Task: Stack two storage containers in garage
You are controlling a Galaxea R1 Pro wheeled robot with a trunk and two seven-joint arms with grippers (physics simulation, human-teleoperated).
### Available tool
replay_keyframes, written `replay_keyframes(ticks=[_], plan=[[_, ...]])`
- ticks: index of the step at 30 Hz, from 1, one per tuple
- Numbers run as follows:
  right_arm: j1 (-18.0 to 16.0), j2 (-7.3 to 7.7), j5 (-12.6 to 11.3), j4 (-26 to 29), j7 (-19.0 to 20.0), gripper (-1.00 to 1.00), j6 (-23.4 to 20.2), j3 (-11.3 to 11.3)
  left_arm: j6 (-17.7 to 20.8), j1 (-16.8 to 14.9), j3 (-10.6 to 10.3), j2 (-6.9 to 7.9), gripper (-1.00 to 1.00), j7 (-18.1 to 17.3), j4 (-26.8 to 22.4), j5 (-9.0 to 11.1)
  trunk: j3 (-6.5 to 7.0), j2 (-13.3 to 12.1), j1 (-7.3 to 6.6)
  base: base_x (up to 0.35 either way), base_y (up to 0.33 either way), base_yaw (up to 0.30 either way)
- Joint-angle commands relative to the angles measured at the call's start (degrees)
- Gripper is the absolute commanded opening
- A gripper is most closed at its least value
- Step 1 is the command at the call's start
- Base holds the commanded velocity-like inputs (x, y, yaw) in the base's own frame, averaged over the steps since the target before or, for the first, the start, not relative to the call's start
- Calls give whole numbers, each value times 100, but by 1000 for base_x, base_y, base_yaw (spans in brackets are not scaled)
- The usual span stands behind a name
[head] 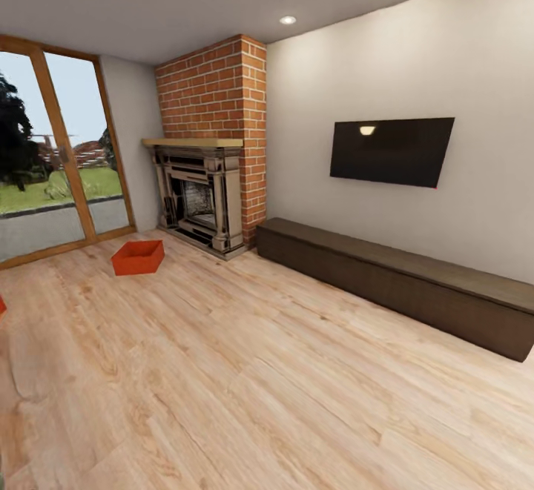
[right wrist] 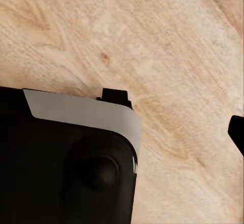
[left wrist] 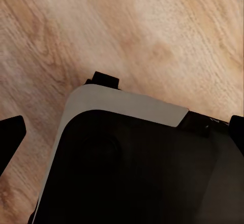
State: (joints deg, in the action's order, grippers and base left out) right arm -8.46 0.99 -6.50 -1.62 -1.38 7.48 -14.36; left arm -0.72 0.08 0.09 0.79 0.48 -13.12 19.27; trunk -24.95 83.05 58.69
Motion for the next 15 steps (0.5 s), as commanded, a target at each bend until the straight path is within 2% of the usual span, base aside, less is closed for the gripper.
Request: replay_keyframes(ticks=[1, 8, 15], plan=[[-7, -2, -59, -16, -3, 100, 34, -50, -8, 1, -1, 0, 100, 5, -6, 20, -5, 3, 3, 323, 0, 276], [-7, -2, -59, -14, -3, 100, 34, -50, -5, 1, -1, 0, 100, 5, -6, 20, -5, 3, 3, 323, 0, 259], [-7, 5, -87, -15, -8, 100, 36, -34, 1, 1, -1, 0, 100, 5, -6, 22, -5, 3, 3, 323, 0, 37]])
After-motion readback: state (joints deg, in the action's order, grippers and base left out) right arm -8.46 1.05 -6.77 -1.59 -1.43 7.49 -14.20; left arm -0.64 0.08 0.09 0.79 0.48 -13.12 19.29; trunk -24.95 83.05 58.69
